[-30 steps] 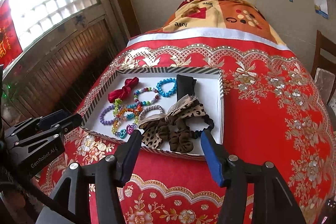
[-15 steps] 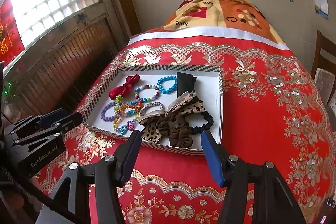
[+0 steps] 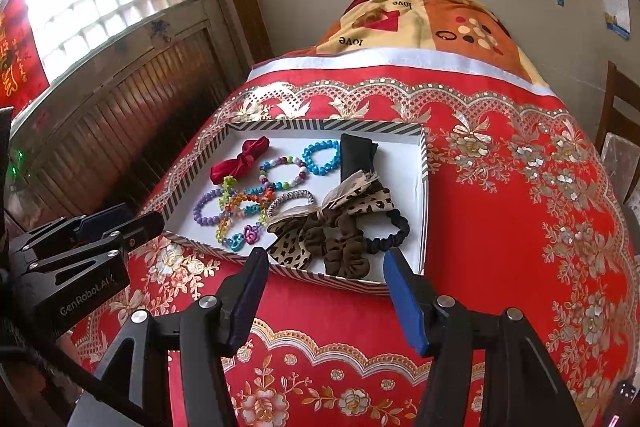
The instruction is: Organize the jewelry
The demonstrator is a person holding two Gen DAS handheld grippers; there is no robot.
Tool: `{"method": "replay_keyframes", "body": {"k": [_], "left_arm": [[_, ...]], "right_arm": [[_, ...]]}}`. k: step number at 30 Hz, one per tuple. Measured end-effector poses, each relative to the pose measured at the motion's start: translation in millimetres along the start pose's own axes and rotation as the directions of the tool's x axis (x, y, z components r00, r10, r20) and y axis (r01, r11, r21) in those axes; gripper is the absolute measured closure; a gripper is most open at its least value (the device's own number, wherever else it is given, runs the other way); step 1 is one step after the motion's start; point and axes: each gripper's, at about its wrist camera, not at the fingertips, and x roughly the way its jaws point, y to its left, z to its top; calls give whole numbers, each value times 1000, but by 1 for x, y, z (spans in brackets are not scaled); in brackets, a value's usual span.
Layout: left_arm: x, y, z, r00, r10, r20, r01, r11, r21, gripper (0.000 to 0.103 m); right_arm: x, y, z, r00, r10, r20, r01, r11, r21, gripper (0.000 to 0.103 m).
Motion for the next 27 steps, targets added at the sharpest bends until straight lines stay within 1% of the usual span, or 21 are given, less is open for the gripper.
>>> {"method": "replay_keyframes", "body": {"k": [27], "left_arm": [[8,4,2,1000,-9,-12,9,1000,-9,64]], "right_arm": [[11,7,4,1000,3,-22,-3,1000,-9,44]]}}
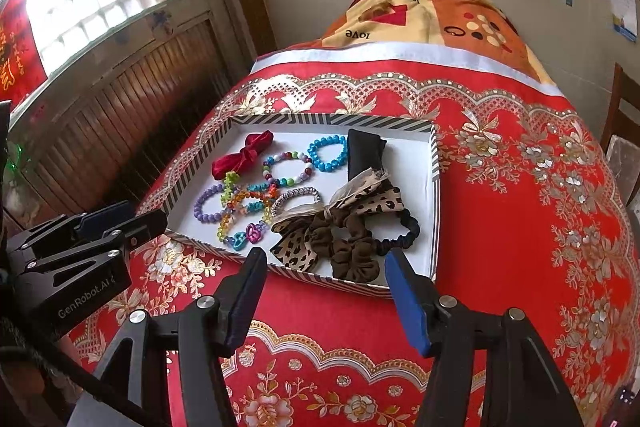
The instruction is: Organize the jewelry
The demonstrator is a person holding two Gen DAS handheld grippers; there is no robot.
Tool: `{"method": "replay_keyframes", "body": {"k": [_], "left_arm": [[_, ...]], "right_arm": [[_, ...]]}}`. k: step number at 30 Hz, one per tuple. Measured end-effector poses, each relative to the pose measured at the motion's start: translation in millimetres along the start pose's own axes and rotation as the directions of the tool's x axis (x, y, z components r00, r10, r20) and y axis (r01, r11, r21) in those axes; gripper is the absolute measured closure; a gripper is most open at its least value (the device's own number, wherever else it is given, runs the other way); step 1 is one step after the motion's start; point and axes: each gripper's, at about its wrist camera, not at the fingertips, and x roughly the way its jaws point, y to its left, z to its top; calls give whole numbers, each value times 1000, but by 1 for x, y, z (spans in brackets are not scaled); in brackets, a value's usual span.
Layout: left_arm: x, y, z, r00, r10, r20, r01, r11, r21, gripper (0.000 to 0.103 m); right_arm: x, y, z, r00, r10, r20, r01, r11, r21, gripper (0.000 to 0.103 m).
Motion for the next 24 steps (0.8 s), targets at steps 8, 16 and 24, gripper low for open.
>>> {"method": "replay_keyframes", "body": {"k": [8,16,24], "left_arm": [[3,-5,3,1000,-7,-5,7,1000,9,64],[9,-12,5,1000,-17,-16,18,1000,18,64],[24,-20,7,999,-27,-46,28,999,20,64]], "right_arm": [[1,-2,0,1000,-3,-4,3,1000,2,43],[3,-11,-2,1000,-9,-10,9,1000,11,42],[11,-32,-4,1000,-20,-21,21,999,32,42]]}}
